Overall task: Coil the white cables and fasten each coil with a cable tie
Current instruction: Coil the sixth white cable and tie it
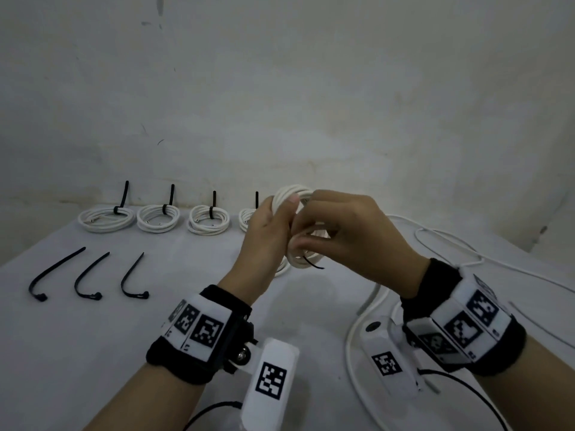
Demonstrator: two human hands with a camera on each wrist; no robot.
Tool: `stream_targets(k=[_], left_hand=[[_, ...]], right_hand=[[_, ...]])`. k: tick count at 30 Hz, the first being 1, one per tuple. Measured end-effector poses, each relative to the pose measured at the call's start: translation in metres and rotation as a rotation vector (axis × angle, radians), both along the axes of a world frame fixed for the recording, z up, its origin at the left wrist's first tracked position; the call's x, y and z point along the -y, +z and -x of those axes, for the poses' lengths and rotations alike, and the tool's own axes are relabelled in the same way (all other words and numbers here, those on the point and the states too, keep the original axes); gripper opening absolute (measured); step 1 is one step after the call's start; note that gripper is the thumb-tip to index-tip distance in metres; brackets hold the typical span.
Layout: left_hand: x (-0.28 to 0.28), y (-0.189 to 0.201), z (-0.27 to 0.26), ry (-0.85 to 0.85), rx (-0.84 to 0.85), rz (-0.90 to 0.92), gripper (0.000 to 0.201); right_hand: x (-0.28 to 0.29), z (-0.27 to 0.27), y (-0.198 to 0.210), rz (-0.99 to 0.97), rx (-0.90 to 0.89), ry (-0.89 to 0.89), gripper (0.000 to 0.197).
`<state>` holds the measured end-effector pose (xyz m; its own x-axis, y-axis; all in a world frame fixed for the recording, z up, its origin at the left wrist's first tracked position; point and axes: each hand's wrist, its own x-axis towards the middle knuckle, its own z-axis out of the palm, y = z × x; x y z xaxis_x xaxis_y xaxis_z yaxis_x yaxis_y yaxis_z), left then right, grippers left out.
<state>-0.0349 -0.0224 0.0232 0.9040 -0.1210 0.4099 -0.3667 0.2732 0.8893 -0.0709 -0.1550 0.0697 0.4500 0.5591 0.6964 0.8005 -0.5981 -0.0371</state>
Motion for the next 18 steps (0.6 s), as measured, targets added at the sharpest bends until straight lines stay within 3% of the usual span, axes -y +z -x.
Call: stream_targets(k=[3,6,9,18], left_hand=[[0.001,0.004,0.006,-0.001,0.017,-0.019,0.026],[0.001,0.007,0.010,-0.007,0.021,-0.043,0.033],[0.002,0.010,0.012,-0.129,-0.052,-0.013,0.039],[-0.004,0.013,0.011,-0.236,-0.089,0.073,0.024]], right_hand=[[0.003,-0.006,0.001,-0.102,-0.072,-0.015,0.019],[0.006,-0.010,0.003,-0.222,-0.104,-0.005,0.019],[0.010,-0.013,0.006,-0.337,-0.163,0.006,0.017],[0.024,-0.020,0.013,-0.396,-0.099,-0.042,0.009]])
